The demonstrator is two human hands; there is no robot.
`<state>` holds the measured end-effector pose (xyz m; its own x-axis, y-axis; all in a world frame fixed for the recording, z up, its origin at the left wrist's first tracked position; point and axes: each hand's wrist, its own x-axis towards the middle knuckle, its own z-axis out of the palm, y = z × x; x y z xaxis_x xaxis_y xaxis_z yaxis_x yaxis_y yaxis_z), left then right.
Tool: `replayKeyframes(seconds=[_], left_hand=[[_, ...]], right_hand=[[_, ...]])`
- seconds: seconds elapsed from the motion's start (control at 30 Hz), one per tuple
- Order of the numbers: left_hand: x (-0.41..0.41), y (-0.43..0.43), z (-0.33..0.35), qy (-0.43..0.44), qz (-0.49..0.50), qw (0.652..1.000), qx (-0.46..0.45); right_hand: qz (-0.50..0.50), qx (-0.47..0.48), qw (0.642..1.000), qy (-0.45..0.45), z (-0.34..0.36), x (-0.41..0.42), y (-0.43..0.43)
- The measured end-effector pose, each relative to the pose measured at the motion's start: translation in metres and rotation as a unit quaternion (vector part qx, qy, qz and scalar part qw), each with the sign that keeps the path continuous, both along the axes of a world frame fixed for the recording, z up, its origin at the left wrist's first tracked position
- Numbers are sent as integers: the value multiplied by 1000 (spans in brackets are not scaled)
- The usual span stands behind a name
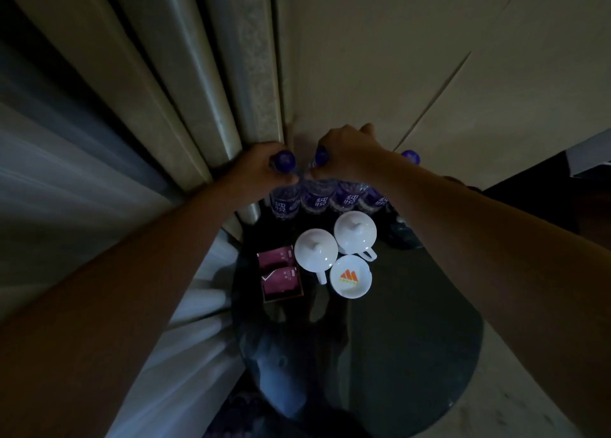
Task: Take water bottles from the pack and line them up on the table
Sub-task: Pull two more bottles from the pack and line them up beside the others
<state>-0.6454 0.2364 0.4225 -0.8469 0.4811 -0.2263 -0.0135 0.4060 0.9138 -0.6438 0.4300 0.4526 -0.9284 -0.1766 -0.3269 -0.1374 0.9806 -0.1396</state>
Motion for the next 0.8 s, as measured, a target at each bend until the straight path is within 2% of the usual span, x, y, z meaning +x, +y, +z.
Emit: replayKeyframes(seconds=[0.2,0.4,0.6,0.8], left_hand=[[-3,0,-6,1,1,1000,5],[2,-6,-11,-19,-2,1000,19],[3,-9,-14,33,7,999,-19],[3,-7,-13,35,-2,999,-23]], right_hand=[[8,9,1000,-11,-4,0,0],[16,17,998,-64,5,2,-2],[24,9,997,-73,6,7,0],[32,27,996,-82,5,7,-3]])
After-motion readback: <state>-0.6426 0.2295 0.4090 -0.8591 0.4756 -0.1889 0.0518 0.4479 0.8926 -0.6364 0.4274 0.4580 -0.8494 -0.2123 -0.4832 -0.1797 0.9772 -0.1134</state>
